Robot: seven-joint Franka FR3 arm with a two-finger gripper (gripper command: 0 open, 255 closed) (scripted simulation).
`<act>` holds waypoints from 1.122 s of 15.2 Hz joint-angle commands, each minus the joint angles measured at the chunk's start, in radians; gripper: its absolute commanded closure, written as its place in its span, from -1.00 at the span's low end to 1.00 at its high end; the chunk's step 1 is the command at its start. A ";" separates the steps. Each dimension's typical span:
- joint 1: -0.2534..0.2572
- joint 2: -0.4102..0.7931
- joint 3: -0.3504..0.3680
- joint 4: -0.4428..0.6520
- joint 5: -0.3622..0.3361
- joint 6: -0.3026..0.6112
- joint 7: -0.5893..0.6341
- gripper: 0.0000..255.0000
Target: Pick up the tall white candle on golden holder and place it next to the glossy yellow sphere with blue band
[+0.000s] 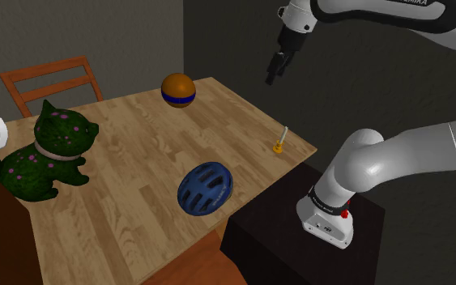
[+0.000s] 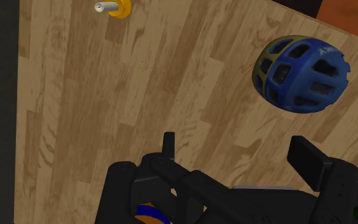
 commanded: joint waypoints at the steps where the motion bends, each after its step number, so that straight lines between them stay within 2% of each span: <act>1: 0.000 0.000 0.000 0.000 0.000 0.000 0.000 -1.00; 10: -0.062 -0.107 -0.150 -0.290 -0.095 0.204 -0.162 -1.00; 17: -0.137 -0.095 -0.303 -0.451 -0.196 0.393 -0.307 -1.00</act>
